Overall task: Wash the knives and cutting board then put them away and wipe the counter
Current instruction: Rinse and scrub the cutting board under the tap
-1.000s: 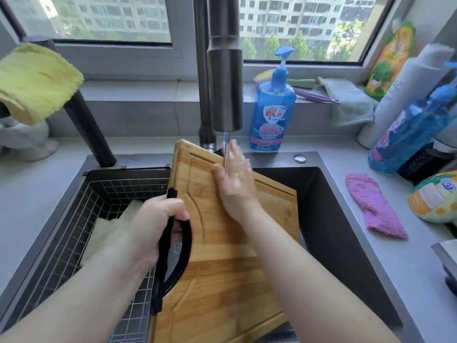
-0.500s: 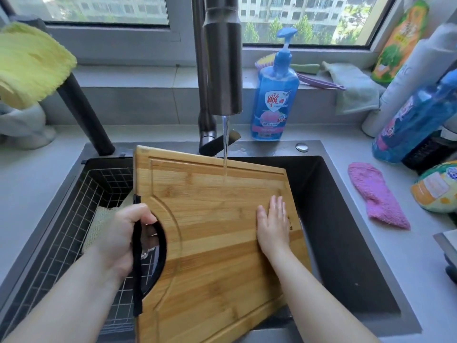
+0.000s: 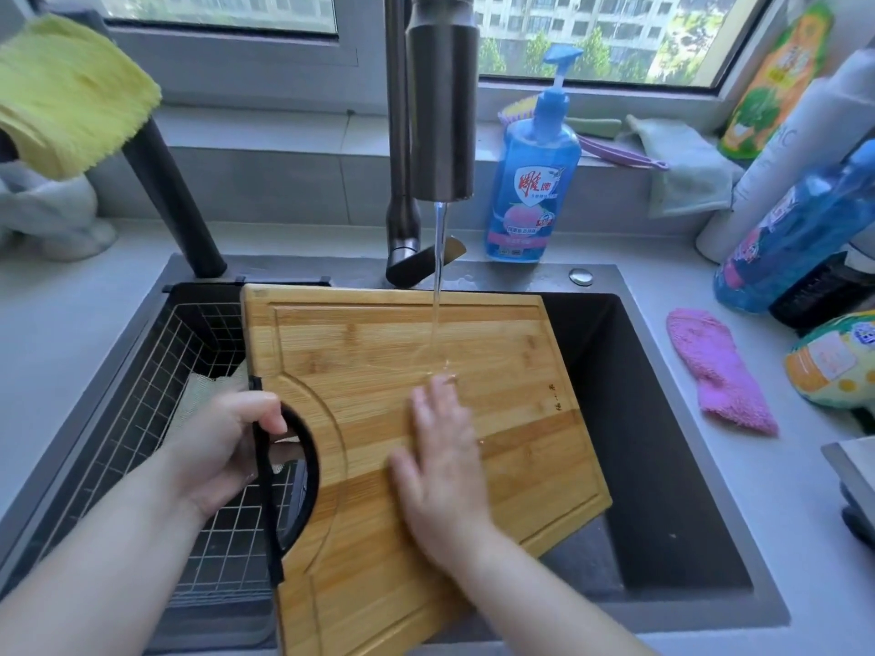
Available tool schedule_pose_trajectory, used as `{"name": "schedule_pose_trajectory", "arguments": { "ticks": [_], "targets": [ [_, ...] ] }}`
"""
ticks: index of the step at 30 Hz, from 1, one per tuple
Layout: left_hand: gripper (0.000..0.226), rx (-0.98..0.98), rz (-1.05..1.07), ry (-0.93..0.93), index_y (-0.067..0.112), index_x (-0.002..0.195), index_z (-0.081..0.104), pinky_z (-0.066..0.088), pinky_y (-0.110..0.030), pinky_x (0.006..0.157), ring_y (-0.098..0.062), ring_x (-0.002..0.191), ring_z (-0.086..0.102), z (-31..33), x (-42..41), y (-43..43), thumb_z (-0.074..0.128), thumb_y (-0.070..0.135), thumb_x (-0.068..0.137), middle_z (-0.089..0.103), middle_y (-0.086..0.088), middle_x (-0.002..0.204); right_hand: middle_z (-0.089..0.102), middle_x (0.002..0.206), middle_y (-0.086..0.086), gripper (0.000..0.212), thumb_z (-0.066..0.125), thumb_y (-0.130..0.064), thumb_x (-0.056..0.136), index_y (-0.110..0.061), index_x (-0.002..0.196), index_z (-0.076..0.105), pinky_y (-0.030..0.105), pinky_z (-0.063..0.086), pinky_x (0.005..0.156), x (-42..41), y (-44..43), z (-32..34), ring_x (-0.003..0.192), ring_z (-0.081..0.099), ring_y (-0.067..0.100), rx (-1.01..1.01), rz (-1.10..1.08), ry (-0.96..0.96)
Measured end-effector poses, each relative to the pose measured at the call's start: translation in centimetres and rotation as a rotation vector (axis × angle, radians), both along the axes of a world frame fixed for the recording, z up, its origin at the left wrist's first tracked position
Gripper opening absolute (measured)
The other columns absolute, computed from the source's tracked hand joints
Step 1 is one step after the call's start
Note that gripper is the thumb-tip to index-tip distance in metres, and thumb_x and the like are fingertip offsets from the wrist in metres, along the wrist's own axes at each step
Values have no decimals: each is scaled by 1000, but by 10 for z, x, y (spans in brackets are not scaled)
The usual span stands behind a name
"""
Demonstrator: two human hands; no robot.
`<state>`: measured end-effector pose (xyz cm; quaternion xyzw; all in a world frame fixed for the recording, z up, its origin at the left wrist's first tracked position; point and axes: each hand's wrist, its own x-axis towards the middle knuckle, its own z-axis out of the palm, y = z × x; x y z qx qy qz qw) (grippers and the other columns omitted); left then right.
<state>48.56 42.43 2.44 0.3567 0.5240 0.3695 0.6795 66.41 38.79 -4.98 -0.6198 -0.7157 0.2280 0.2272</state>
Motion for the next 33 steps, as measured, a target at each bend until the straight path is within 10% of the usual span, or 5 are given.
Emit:
{"name": "schedule_pose_trajectory", "arguments": {
  "ticks": [5,11,18,25,33],
  "targets": [
    [43,-4,-3,-23,-3,85,57,58,-30,53,-24,67,69,-3,-4,-3,43,-4,45,68,-14,75,13,149,-3,61,11,-55,95,-21,145,18,19,-7,114,10,-11,-21,141,-9,1,230,108,-69],
    [34,5,11,-81,-5,81,55,56,-29,48,-23,60,68,-6,-2,-8,42,-5,49,67,-14,68,-13,156,-5,56,23,-37,100,-21,147,-2,26,-7,116,54,10,-14,144,-12,10,-240,-336,54],
    [59,51,-16,-91,-5,69,60,55,-29,46,-23,57,66,-7,-4,-10,63,5,11,65,-15,64,-23,141,-16,69,7,-69,78,-36,135,-8,15,-28,103,10,39,27,131,-27,0,107,159,-118],
    [60,80,-54,-119,4,57,70,57,-32,52,-28,63,68,-9,-8,-13,77,19,0,67,-18,68,2,158,8,55,24,-38,100,-17,148,11,37,2,118,98,109,19,146,0,22,-213,-553,2],
    [67,48,-49,-122,2,61,71,56,-32,51,-30,66,69,-15,-12,-11,80,22,-2,68,-20,73,0,157,-6,67,22,-51,86,-27,147,11,24,-12,110,48,89,14,145,-6,12,59,-69,-127]
  ]
}}
